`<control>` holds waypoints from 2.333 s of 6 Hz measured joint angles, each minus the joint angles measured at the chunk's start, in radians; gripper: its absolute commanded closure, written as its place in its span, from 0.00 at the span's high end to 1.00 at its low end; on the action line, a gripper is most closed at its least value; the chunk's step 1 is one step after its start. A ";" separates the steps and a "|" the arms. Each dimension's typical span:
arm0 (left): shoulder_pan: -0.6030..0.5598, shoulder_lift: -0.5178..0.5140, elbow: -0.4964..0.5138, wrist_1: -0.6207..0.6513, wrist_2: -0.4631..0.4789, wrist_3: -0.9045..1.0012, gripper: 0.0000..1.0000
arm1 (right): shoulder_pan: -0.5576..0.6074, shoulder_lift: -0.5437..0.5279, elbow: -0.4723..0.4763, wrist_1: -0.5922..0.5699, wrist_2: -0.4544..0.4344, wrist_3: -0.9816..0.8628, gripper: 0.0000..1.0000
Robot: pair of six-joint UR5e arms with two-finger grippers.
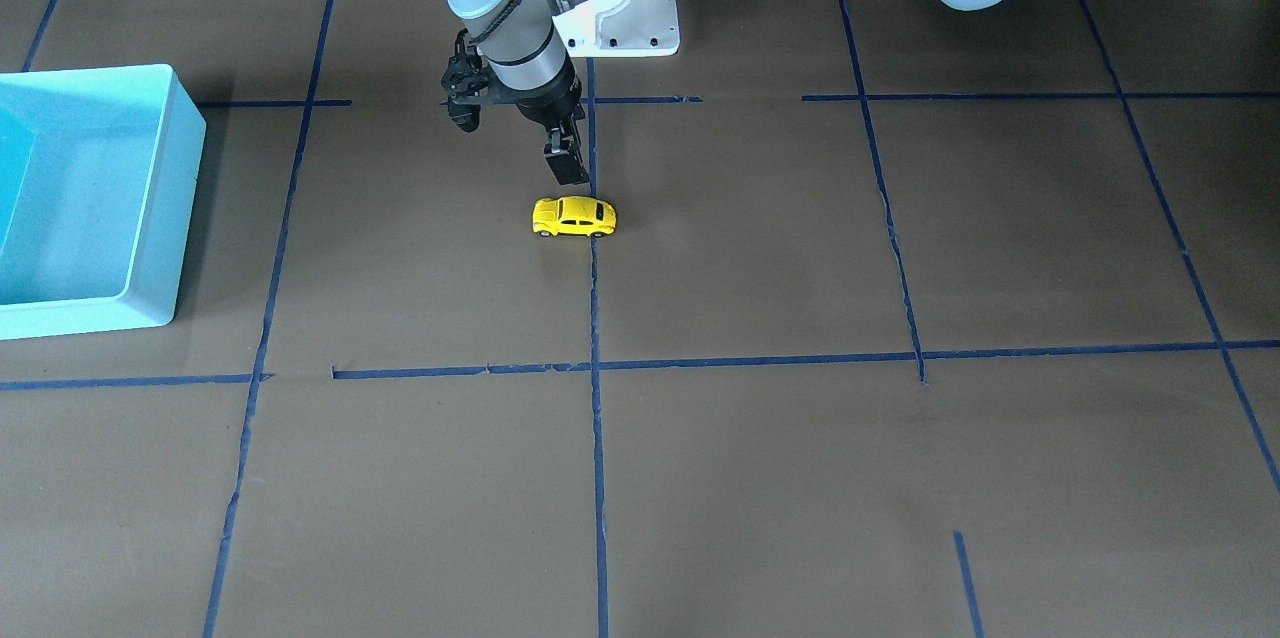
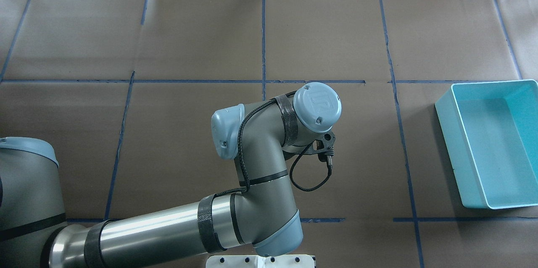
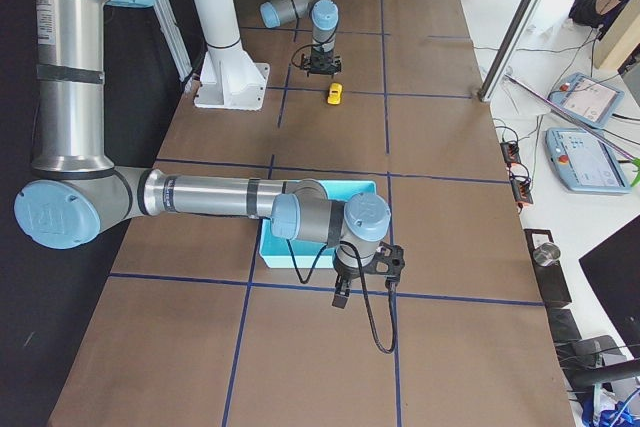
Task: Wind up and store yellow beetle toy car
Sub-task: 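Move the left gripper over the yellow beetle toy car, then lower the left gripper and close it on the yellow car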
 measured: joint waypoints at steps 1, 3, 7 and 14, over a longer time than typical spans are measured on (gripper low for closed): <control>0.001 -0.001 0.022 -0.014 0.039 0.002 0.95 | 0.000 -0.001 -0.001 0.000 0.000 0.000 1.00; 0.000 -0.005 0.066 -0.069 0.089 0.062 0.95 | 0.000 -0.001 -0.001 0.000 0.000 0.000 1.00; 0.002 -0.033 0.148 -0.152 0.099 0.095 0.92 | 0.000 -0.001 -0.003 0.000 0.000 0.000 1.00; 0.001 -0.041 0.203 -0.223 0.110 0.096 0.68 | 0.000 -0.001 -0.003 0.000 -0.002 0.000 1.00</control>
